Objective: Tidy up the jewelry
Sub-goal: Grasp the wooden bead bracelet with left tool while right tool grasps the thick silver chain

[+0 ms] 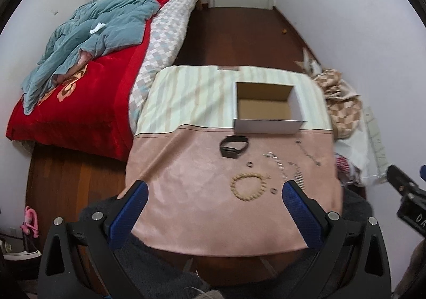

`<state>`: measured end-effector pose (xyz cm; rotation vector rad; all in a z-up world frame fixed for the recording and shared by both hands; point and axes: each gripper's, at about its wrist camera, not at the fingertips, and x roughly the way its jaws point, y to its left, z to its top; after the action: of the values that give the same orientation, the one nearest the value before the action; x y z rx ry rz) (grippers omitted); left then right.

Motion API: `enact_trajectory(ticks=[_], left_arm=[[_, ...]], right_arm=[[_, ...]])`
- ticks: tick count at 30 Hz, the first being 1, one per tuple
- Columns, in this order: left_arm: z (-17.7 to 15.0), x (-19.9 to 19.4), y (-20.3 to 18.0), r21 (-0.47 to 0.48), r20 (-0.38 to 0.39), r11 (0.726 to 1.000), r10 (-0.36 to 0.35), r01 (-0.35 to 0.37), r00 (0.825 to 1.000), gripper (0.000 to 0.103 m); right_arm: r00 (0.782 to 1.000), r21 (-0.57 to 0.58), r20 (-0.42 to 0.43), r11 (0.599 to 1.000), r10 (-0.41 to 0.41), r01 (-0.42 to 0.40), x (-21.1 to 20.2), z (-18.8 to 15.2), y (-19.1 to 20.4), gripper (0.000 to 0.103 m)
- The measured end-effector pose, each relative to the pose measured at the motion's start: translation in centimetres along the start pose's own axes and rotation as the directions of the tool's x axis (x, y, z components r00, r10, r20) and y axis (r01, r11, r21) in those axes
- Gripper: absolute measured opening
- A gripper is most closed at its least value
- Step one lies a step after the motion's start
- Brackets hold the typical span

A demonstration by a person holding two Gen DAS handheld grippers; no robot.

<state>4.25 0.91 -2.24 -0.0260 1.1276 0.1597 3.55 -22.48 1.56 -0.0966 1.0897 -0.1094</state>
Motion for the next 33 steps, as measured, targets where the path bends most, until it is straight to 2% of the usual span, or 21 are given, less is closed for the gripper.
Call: enact_trajectory(ticks=[5, 7, 9, 12, 13, 16, 21, 26, 28, 30, 31, 33], left_arm=[[-0.4, 6.9, 0.4, 0.023, -0.047, 0.996, 0.092, -0.091, 0.995, 0.103], [-0.7, 9.3, 0.6, 0.030, -0.082, 0.994, 0.110, -0.108, 0.991, 0.103], [-0.9, 12.1, 0.5, 0.041, -0.119, 0.991, 0.128, -0.124, 0.985, 0.103], [-1.6, 15.5, 0.5, 0.046, -0.181, 0.991, 0.132, -0.125, 0.975, 0.103], [-1.8, 16.3, 0.6, 0.045, -0.193, 0.991, 0.129, -0.122, 0.973, 0.103], [-2.5, 18.9, 0.5, 0.044, -0.244, 0.993, 0.118, -0.111, 0.963, 0.103], [-3.7, 21.9, 0.0, 0.037, -0.335, 0.998, 0.061, -0.052, 0.940, 0.103], [-4.7, 23.8, -1.1, 0.045, -0.371, 0.999, 0.014, 0.003, 0.929, 0.101], [-4.9, 24.0, -1.4, 0.048, -0.372, 0.998, -0.006, 0.026, 0.928, 0.089], [-5.1, 24.0, -1.9, 0.060, -0.367, 0.997, -0.020, 0.045, 0.930, 0.068], [-5.2, 24.0, -2.1, 0.064, -0.364, 0.996, -0.028, 0.055, 0.931, 0.063], [-5.6, 24.1, -2.7, 0.081, -0.354, 0.994, -0.038, 0.071, 0.934, 0.031]], right_arm=[[0.995, -0.008, -0.102, 1.000, -0.021, 0.020, 8.8, -0.1, 1.1, 0.103], [0.986, -0.012, -0.164, 1.000, -0.009, 0.007, 12.8, -0.9, 1.8, 0.097], [0.972, -0.004, -0.234, 1.000, 0.022, -0.024, 16.7, -1.7, 2.3, 0.083], [0.940, 0.027, -0.333, 0.997, 0.078, -0.073, 22.0, -3.6, 3.2, 0.066], [0.932, 0.028, -0.353, 0.997, 0.077, -0.072, 23.5, -4.1, 3.5, 0.063], [0.915, 0.036, -0.393, 0.996, 0.085, -0.077, 26.1, -5.5, 4.3, 0.057], [0.900, 0.025, -0.425, 0.995, 0.097, -0.096, 27.7, -6.7, 5.1, 0.046], [0.905, 0.016, -0.414, 0.995, 0.096, -0.098, 28.0, -7.1, 5.1, 0.045], [0.906, 0.013, -0.412, 0.995, 0.095, -0.098, 27.9, -7.1, 5.1, 0.045], [0.907, 0.011, -0.410, 0.995, 0.095, -0.099, 28.0, -7.1, 5.0, 0.045], [0.907, 0.007, -0.410, 0.995, 0.093, -0.099, 28.0, -7.1, 4.9, 0.045], [0.908, 0.008, -0.408, 0.995, 0.094, -0.100, 27.7, -7.2, 5.2, 0.045]])
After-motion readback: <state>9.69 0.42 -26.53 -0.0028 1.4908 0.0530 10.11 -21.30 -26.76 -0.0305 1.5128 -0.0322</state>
